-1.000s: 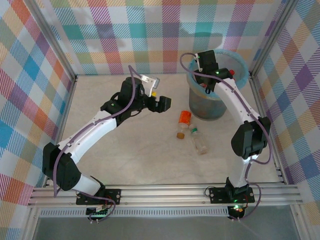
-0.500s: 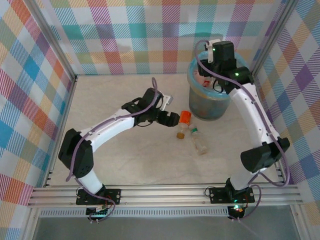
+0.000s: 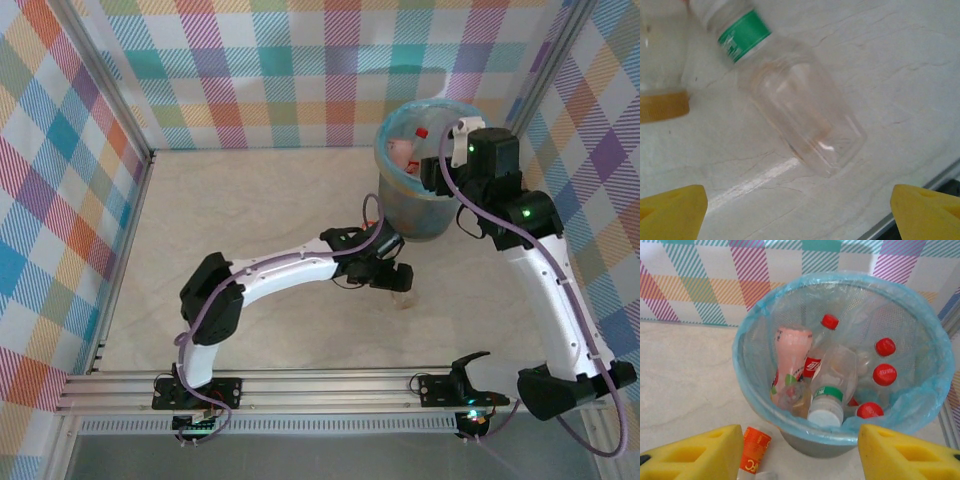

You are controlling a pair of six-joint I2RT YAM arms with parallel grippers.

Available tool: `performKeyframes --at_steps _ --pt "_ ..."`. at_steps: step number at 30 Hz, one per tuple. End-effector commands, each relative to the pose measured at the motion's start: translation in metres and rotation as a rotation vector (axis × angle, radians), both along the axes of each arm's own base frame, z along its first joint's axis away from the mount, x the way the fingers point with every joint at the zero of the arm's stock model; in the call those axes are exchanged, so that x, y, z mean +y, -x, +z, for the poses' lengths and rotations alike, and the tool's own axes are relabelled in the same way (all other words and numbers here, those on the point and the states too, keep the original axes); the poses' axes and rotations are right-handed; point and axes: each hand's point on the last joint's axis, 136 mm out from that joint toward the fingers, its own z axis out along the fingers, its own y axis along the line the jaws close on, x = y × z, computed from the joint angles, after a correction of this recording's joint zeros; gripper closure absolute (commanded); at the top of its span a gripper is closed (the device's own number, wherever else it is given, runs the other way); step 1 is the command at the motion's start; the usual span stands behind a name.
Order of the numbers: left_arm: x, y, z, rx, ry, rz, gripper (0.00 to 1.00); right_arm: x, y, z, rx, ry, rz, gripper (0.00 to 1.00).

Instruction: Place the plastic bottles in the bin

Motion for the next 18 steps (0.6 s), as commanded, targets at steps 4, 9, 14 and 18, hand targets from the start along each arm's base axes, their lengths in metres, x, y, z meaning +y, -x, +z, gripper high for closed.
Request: performKeyframes --at_steps 4,9,14,18 --pt "-0.026 0.006 -0.016 0.097 -0.024 0.156 0.04 0.007 0.018 -0.012 0.017 -0.062 0.044 0.38" --pt "-0.043 0.008 -0.039 0.104 -0.108 0.148 0.03 0.010 0.025 -0.018 0.025 -0.084 0.070 0.38" --pt "-0.042 0.006 -0.060 0.116 -0.163 0.165 0.03 0.011 0.032 -0.019 0.016 -0.091 0.087 0.38" --pt "-0.040 0.004 -0.071 0.104 -0.202 0.158 0.05 0.010 0.034 -0.022 0.015 -0.084 0.092 0.37"
